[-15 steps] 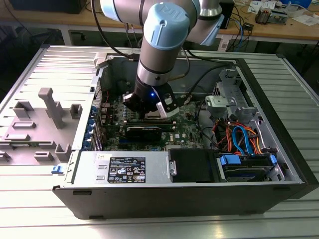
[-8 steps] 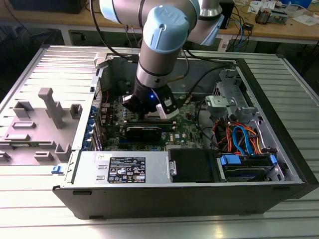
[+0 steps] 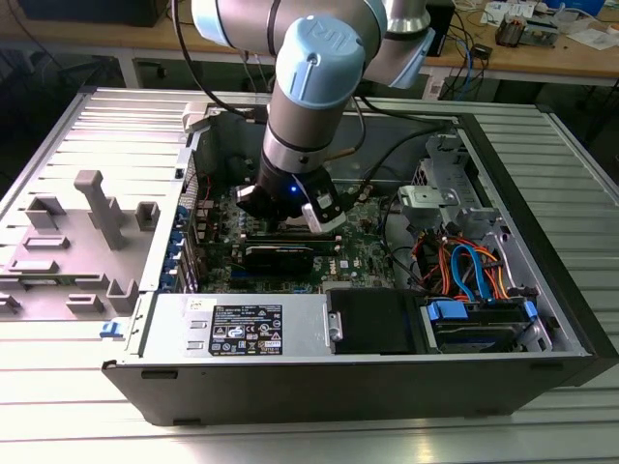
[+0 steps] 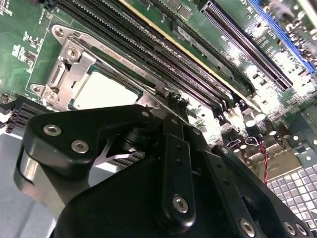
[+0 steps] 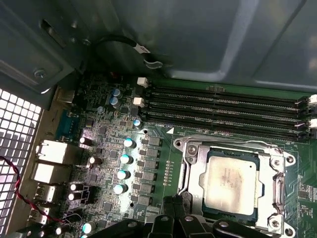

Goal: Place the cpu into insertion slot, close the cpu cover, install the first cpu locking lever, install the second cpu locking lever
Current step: 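Install the second cpu locking lever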

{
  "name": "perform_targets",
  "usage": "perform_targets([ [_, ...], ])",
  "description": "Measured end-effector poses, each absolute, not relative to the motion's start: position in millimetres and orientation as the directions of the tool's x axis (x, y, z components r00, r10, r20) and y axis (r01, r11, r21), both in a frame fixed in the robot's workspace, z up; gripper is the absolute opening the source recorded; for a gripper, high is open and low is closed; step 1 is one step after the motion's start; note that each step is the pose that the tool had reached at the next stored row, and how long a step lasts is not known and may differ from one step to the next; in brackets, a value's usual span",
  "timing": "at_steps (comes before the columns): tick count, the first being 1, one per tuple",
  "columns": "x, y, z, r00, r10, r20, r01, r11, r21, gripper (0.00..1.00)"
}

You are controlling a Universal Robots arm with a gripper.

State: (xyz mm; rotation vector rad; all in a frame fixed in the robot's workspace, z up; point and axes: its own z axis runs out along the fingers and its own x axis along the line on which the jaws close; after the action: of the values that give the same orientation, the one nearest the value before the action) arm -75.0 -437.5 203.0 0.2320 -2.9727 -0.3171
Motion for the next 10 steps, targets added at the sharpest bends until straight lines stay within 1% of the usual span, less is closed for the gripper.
perform_targets([
  [10,-74.9,-437.2,233.1,-0.977,-0.174,0.125,-0.142,0.963,0.227,0.11],
])
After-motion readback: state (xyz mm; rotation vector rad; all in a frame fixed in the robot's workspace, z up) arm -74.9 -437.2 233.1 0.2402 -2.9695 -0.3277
